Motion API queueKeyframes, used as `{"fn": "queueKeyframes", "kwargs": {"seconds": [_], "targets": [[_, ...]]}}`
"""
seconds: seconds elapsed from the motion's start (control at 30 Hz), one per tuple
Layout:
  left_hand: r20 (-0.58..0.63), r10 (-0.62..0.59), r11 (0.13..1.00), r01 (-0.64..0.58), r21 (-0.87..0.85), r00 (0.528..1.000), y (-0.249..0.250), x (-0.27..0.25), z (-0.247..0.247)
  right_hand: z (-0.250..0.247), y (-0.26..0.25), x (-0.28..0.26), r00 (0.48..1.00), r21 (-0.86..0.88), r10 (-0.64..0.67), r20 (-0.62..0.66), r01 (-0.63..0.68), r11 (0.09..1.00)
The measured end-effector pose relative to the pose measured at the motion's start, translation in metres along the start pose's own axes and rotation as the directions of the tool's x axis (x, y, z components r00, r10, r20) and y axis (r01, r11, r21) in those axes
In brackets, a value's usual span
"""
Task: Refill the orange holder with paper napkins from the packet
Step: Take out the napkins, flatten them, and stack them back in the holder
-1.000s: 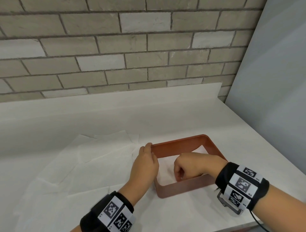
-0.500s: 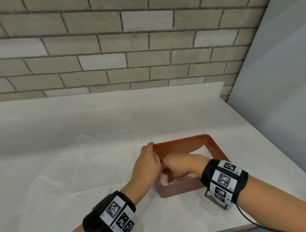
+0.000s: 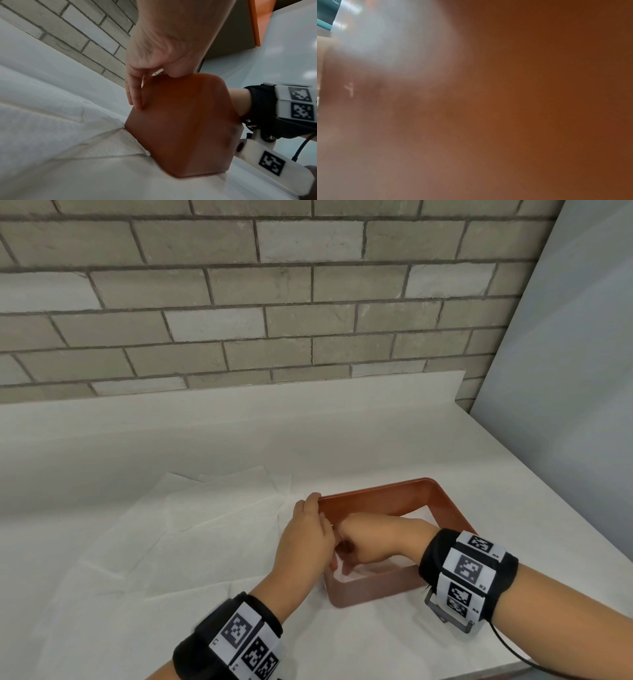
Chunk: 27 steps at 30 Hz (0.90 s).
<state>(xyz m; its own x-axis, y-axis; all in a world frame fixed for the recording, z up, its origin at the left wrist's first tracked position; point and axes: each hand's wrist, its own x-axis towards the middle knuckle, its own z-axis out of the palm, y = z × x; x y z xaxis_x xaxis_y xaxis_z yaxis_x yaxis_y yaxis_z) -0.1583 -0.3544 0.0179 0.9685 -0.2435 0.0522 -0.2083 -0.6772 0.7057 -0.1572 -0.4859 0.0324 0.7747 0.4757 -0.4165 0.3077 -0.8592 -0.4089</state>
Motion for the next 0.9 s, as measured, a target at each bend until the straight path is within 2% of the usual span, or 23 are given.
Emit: {"fn": "queueKeyframes", "kwargs": {"seconds": [0.3, 0.4, 0.47, 0.53, 0.6, 0.67, 0.77, 0.9], "targets": [[0.007, 0.001, 1.0, -0.001, 0.003, 1.0, -0.001, 0.001, 0.0, 0.0, -0.005, -0.005, 1.0, 0.076, 0.012, -0.016, -0.011, 0.997], [0.006, 0.009, 1.0, -0.009, -0.003, 1.0, -0.002, 0.001, 0.0, -0.005, -0.001, -0.011, 0.996, -0.002, 0.044, -0.077, -0.044, 0.999], [0.005, 0.018, 1.0, -0.018, -0.004, 1.0, -0.002, 0.0, 0.0, -0.011, 0.006, -0.02, 0.981, -0.159, 0.127, -0.149, -0.15, 0.976], [0.002, 0.029, 1.0, -0.029, -0.005, 1.0, -0.002, 0.0, 0.0, -0.016, 0.016, -0.033, 0.935, -0.247, 0.313, -0.169, -0.347, 0.905], [-0.006, 0.035, 0.999, -0.035, -0.007, 0.999, -0.003, 0.0, 0.0, -0.016, 0.024, -0.045, 0.868, -0.253, 0.481, -0.12, -0.495, 0.831], [-0.01, 0.034, 0.999, -0.034, -0.007, 0.999, -0.003, 0.0, 0.001, -0.013, 0.027, -0.051, 0.832, -0.284, 0.553, -0.044, -0.542, 0.791], [-0.009, 0.032, 0.999, -0.032, -0.007, 0.999, -0.003, 0.001, 0.001, -0.007, 0.028, -0.055, 0.844, -0.277, 0.535, 0.043, -0.505, 0.818], [-0.01, 0.033, 0.999, -0.033, -0.003, 0.999, -0.004, 0.001, 0.002, -0.006, 0.032, -0.058, 0.86, -0.162, 0.507, 0.056, -0.493, 0.855]]}}
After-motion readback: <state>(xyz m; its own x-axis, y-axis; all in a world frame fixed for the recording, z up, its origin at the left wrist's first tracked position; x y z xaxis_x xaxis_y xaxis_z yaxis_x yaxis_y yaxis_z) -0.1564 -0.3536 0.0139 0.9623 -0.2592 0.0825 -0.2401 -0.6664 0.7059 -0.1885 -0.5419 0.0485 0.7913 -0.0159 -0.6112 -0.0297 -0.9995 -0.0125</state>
